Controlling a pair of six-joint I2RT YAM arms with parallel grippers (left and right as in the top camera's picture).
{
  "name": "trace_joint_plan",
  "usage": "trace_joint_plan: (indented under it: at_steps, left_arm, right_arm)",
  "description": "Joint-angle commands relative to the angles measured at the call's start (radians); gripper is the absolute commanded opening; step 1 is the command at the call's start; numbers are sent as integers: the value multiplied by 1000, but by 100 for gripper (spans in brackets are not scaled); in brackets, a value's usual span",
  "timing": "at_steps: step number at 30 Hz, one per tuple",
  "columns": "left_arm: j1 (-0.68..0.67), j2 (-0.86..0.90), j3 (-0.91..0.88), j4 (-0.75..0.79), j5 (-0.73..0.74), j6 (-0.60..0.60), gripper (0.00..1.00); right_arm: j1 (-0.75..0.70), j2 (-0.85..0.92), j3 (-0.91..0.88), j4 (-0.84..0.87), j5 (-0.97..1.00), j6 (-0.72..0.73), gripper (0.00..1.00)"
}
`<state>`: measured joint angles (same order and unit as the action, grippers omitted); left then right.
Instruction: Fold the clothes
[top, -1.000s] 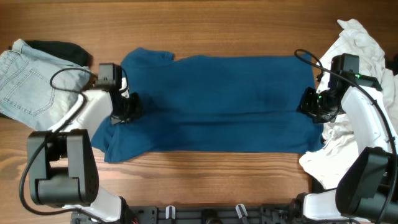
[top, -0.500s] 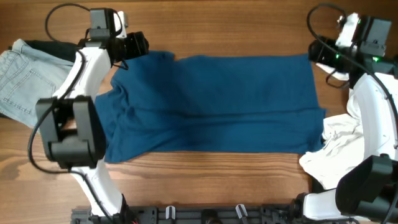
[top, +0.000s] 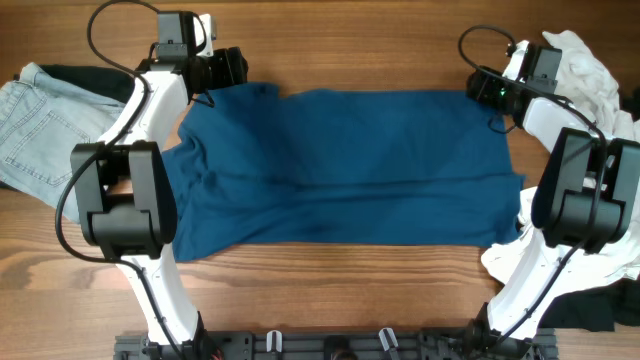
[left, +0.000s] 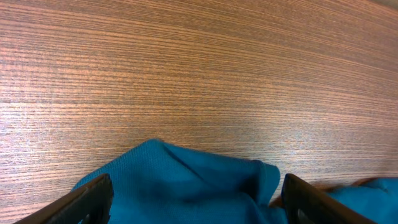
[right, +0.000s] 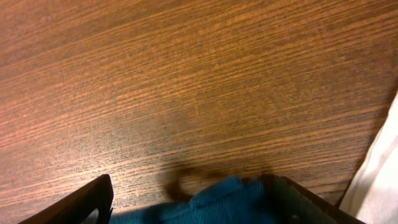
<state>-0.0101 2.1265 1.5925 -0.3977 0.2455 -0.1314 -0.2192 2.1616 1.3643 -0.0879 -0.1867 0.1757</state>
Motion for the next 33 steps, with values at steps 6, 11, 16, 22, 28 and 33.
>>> trace_joint_plan:
  at_steps: [6,11,16,22,28,33]
  left_arm:
    - [-1,17,21,-11,12,20,87]
    - [-1,72,21,-10,24,20,94]
    - [-10,146,21,5,26,20,87]
    - [-13,148,22,-41,16,23,4]
    - [-10,84,22,-83,16,22,4]
    - [-9,-70,22,-145,15,-11,4]
  right_arm:
    - [7,56,3,-53,98,114,4]
    - [7,56,3,-125,127,113,4]
    - [7,56,3,-159,127,113,4]
    - [7,56,3,-186,127,112,4]
    - [5,47,3,-215,128,113,4]
    - [-18,-86,4,-251,136,142,4]
